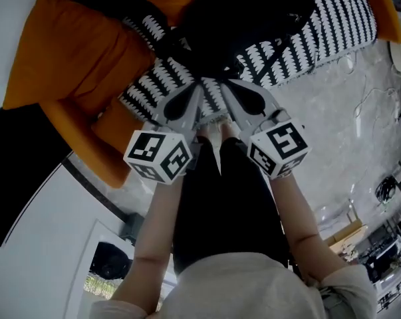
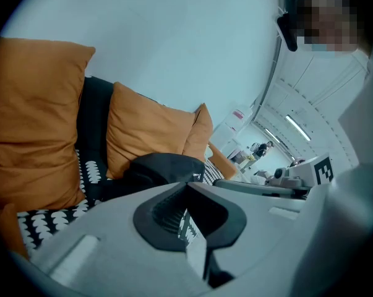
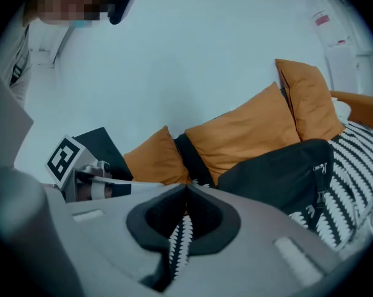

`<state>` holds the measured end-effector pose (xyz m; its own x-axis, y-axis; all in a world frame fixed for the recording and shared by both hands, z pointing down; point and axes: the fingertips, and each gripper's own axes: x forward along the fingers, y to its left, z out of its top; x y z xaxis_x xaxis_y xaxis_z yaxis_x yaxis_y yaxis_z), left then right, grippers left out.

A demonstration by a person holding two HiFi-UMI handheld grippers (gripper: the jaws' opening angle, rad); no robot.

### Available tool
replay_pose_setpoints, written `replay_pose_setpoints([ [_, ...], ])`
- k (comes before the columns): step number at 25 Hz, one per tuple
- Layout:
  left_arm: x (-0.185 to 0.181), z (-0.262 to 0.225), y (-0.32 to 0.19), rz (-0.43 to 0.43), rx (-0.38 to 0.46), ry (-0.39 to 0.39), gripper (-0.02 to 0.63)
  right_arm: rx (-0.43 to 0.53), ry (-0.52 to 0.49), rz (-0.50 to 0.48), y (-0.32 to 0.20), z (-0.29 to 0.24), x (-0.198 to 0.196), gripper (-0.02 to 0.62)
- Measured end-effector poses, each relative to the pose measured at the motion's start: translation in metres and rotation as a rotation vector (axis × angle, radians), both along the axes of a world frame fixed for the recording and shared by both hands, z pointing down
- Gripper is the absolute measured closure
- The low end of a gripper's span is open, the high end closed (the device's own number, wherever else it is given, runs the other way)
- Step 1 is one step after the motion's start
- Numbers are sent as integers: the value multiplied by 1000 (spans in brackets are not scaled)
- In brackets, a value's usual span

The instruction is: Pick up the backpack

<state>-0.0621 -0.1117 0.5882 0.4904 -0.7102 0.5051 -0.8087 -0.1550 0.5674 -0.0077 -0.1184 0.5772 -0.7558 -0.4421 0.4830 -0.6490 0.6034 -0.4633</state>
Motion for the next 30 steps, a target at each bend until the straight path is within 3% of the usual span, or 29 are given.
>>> replay_pose_setpoints([
  [20,-10,74,-7,-21,-37,20,598,-6,67,34,-12,72,4,592],
  [22,-9,77,-4,-18,-43,26,598,-8,87,31,-12,80,2,448],
  [25,-7,81,-3,-24,-53,37,598,9,149,33,-16,90,0,430],
  [28,-1,83,-5,-21,-55,50,598,28,210,68,-28,100,7,333],
  [30,1,86,-7,-20,-54,59,598,36,230,86,-37,106,9,307],
])
